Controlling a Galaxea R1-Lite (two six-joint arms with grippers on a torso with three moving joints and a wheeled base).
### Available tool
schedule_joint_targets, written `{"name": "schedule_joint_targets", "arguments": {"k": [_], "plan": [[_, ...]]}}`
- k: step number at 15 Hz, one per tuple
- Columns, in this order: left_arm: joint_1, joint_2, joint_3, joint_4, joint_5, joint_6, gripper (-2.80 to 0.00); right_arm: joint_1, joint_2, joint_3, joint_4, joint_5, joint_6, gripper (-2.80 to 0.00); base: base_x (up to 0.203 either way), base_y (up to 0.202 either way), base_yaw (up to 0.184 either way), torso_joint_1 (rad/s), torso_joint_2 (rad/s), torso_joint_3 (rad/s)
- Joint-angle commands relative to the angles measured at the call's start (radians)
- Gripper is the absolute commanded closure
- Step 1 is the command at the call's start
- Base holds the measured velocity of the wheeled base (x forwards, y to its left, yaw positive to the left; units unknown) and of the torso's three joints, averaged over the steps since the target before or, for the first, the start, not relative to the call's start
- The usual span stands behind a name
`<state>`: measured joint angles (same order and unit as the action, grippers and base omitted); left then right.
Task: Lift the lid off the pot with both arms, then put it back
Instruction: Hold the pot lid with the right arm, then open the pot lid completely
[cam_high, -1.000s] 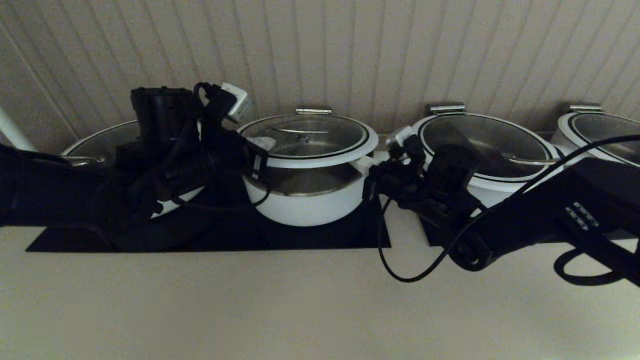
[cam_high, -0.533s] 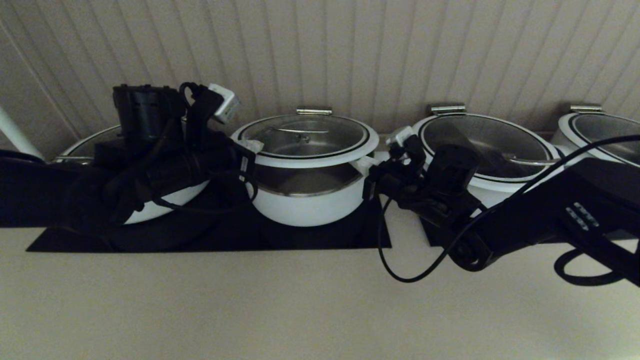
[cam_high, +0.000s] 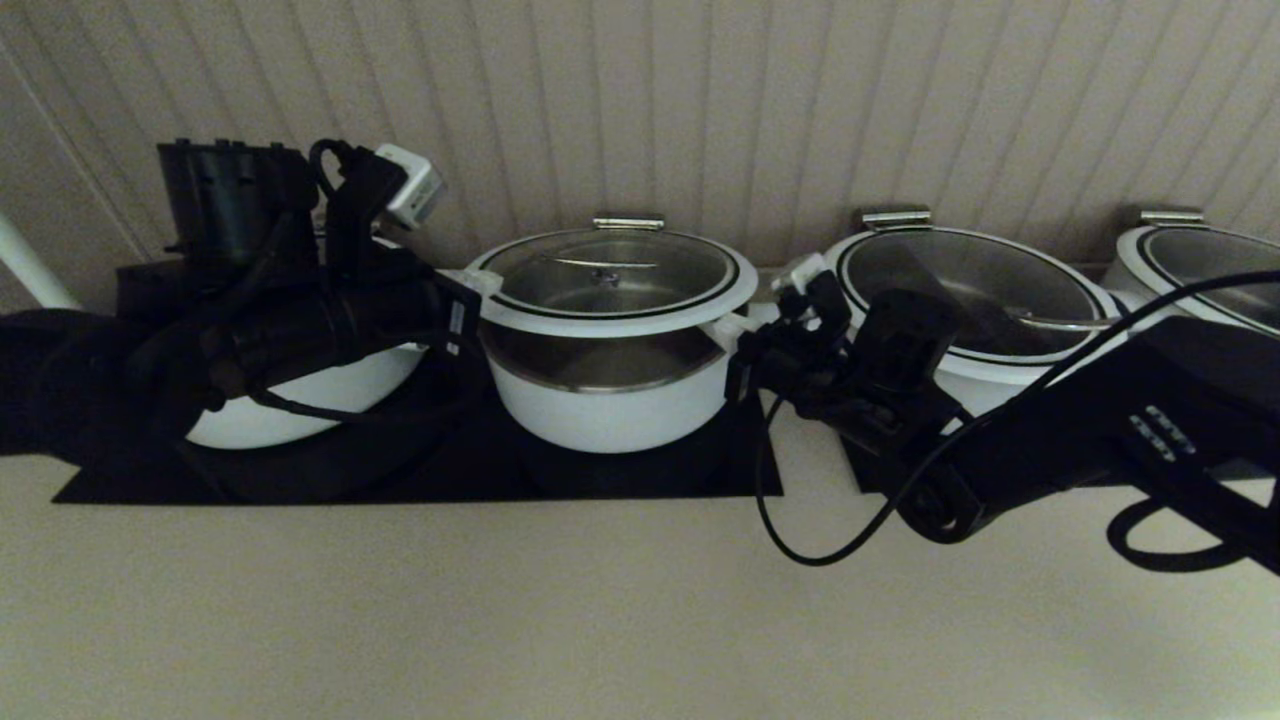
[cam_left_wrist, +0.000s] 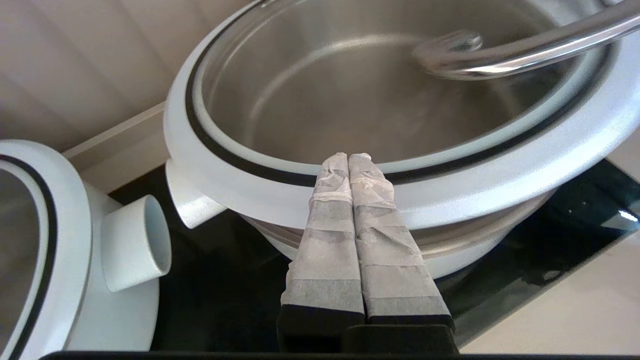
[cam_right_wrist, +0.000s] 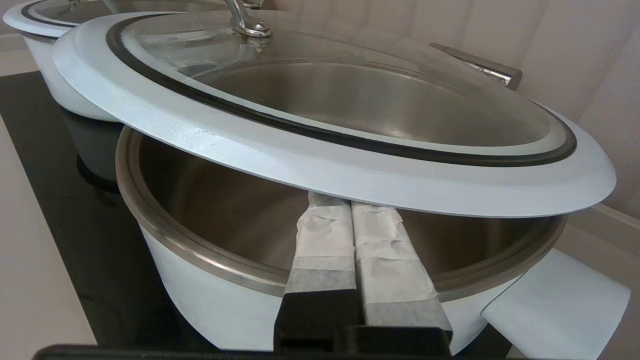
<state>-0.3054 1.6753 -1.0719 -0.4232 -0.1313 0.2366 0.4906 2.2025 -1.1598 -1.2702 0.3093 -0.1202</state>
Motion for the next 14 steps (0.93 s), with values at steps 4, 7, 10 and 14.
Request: {"name": "schedule_joint_targets", "arguments": {"k": [4, 7, 10, 14], "plan": [[-0.001, -0.108, 0.119, 0.031, -0.003, 0.000, 0.00, 0.000, 0.006, -0.001, -0.006, 0.002, -0.001, 0.00, 0.000, 0.000, 0.000, 0.000, 0.00, 0.000], [-0.003, -0.144, 0.195, 0.029, -0.004, 0.001, 0.00, 0.000, 0.006, -0.003, -0.006, 0.002, -0.001, 0.00, 0.000, 0.000, 0.000, 0.000, 0.00, 0.000], [-0.011, -0.154, 0.246, 0.026, -0.002, -0.008, 0.00, 0.000, 0.005, -0.012, -0.006, 0.001, -0.001, 0.00, 0.000, 0.000, 0.000, 0.000, 0.00, 0.000], [-0.025, -0.147, 0.325, -0.039, -0.002, -0.016, 0.00, 0.000, 0.003, -0.038, -0.001, 0.001, -0.001, 0.00, 0.000, 0.000, 0.000, 0.000, 0.00, 0.000]]}}
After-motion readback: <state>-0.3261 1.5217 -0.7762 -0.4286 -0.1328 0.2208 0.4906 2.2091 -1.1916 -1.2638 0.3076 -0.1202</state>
